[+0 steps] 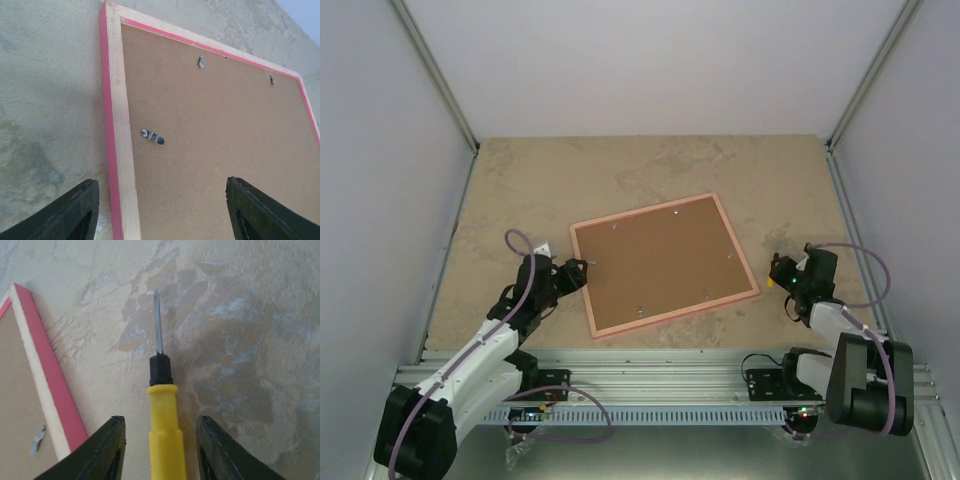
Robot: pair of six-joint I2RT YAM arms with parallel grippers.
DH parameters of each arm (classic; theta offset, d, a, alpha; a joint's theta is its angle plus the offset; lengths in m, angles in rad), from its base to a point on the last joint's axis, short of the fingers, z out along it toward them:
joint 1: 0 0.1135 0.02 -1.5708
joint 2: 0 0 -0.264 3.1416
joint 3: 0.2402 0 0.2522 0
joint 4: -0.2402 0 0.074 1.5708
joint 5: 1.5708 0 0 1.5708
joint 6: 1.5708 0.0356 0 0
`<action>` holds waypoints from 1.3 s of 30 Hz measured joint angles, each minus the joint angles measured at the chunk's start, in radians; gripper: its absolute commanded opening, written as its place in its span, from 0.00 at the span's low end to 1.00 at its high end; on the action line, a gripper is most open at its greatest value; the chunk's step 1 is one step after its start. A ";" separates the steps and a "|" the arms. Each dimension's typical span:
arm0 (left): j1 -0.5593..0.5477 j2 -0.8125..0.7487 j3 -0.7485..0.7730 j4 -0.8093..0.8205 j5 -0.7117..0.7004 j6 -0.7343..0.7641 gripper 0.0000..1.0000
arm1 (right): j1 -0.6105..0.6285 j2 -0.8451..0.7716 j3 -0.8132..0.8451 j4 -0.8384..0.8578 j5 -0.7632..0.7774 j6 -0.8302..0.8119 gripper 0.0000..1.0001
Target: Take the photo out of the frame
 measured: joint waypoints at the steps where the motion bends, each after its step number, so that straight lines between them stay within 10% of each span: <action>1: 0.000 -0.006 0.000 0.000 0.000 -0.001 0.72 | -0.001 -0.008 0.000 -0.009 -0.003 -0.001 0.44; 15: -0.008 0.042 -0.002 -0.027 0.023 -0.055 0.71 | 0.078 -0.186 0.124 -0.259 -0.106 -0.159 0.58; 39: -0.046 0.163 -0.028 -0.006 0.067 -0.084 0.72 | 0.324 0.060 0.173 -0.283 -0.084 -0.220 0.66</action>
